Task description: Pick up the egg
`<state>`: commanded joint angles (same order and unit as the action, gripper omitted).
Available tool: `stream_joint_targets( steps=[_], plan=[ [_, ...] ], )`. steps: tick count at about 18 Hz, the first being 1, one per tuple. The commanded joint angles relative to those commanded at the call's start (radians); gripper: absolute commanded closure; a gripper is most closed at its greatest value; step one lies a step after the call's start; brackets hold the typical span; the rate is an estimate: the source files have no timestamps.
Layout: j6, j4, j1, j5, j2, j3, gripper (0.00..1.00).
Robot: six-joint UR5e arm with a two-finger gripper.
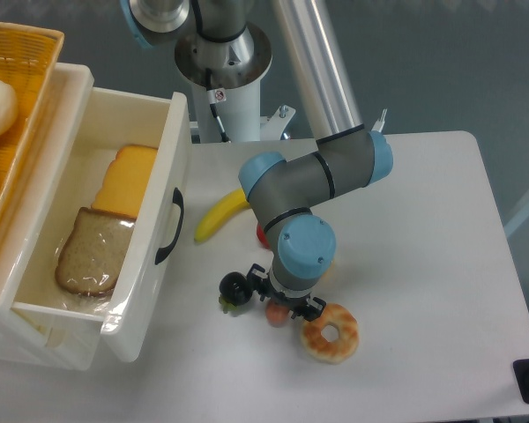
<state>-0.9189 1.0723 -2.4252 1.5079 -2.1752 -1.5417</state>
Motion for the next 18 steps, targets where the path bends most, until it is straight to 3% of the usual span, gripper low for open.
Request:
stream_joint_targets(
  steps=[6, 15, 18],
  plan=[
    [-0.002, 0.000, 0.002, 0.000, 0.000, -0.002, 0.93],
    [-0.015, 0.003, -0.011, 0.002, 0.031, 0.014, 0.96],
    [-0.104, 0.009, -0.017, 0.006, 0.052, 0.017, 0.97]
  ],
)
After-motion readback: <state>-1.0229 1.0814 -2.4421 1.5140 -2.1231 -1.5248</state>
